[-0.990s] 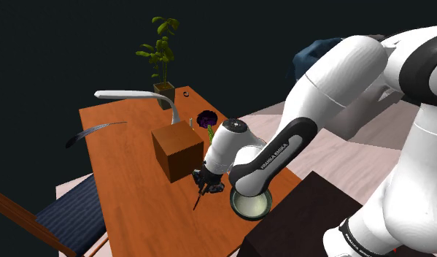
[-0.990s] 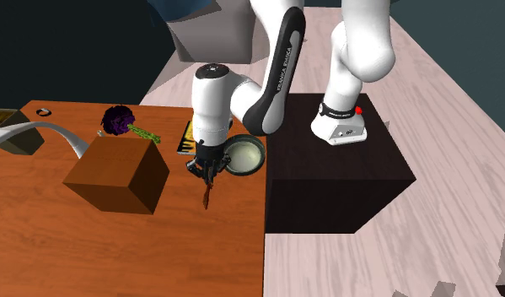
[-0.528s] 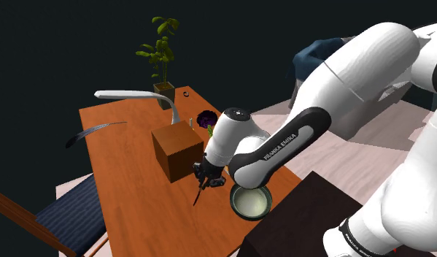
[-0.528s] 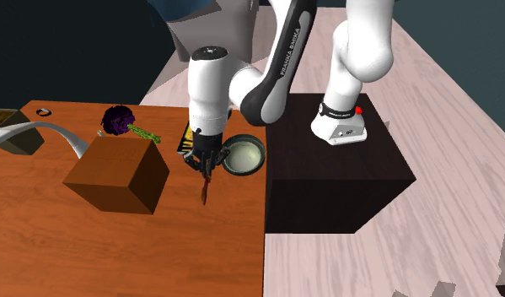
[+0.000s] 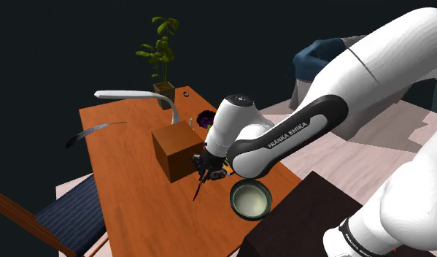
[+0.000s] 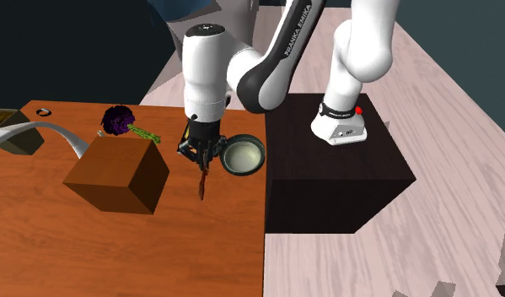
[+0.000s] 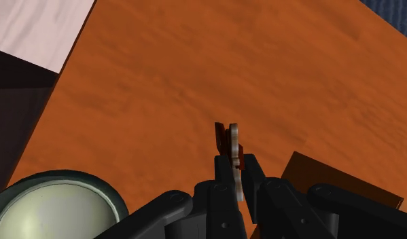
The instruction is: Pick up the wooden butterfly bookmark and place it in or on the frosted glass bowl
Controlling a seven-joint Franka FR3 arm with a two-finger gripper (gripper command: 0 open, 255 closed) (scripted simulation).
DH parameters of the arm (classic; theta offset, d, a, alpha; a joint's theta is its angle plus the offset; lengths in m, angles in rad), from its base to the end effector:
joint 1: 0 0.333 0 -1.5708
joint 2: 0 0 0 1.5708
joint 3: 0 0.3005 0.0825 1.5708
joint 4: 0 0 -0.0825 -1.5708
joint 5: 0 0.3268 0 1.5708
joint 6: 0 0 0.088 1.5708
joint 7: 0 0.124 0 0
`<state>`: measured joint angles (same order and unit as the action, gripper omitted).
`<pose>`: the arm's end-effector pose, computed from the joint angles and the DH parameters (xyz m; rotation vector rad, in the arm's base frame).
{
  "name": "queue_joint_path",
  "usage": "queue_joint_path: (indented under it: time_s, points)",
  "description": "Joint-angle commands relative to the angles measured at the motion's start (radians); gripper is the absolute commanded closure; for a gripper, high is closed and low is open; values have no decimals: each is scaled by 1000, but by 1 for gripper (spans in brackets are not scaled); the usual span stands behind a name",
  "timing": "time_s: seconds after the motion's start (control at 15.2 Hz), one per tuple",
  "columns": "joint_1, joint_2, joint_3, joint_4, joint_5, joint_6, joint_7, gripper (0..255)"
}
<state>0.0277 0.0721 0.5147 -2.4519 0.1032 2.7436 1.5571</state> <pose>0.4071 0.2417 0.3105 -2.4655 1.5295 -0.0562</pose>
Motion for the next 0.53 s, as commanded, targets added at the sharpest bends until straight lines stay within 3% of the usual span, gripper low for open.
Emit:
queue_joint_path:
  time_s: [0.0, 0.4, 0.46]
  points:
    - [-3, -30, 6, 4, 26, -31, -15, 255]
    - [-4, -99, 8, 23, 75, -113, -45, 255]
    - [-9, -139, -1, -5, 116, -124, -89, 255]
